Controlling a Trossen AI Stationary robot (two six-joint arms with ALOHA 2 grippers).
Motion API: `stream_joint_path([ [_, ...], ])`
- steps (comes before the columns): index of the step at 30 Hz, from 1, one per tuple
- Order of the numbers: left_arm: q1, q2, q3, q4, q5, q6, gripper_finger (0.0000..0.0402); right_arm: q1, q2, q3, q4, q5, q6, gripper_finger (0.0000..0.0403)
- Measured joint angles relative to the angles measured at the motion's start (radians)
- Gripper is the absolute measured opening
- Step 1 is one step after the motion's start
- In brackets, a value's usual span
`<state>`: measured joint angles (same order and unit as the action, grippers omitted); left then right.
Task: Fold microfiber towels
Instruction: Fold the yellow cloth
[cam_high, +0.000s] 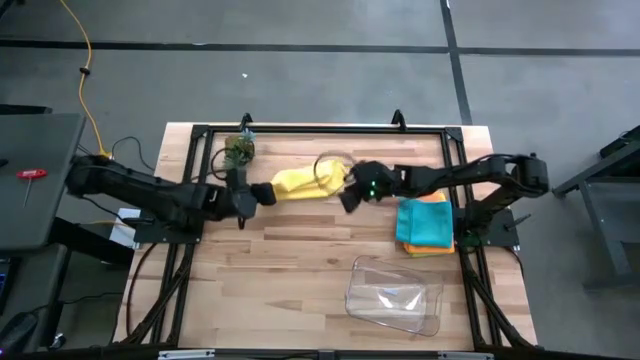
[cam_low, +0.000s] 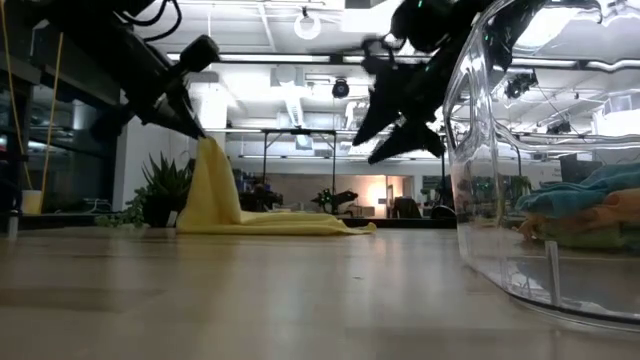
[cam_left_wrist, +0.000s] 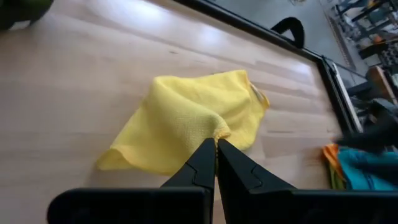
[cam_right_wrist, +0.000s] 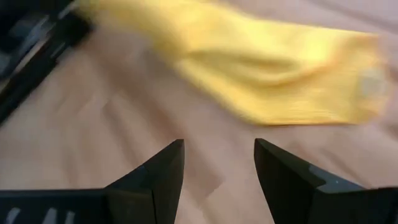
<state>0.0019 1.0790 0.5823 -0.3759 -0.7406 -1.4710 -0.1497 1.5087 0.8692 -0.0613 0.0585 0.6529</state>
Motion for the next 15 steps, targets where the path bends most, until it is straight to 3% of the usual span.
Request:
stream_joint_path([
  [3, -0.027, 0.022, 0.0, 0.024, -0.022, -0.019, 0.0, -0.077, 0.01, 0.0, -0.015, 0.04, 0.12, 0.0183],
  [7, -0.036, 0.028, 0.0, 0.062, -0.031, -0.018, 0.0, -0.173, 0.029, -0.001, -0.026, 0.031, 0.133, 0.0177],
  [15, -0.011, 0.026, 0.0, 0.108, -0.037, 0.034, 0.0, -0.201, 0.169, 0.091, -0.022, -0.148, 0.108, 0.0148],
])
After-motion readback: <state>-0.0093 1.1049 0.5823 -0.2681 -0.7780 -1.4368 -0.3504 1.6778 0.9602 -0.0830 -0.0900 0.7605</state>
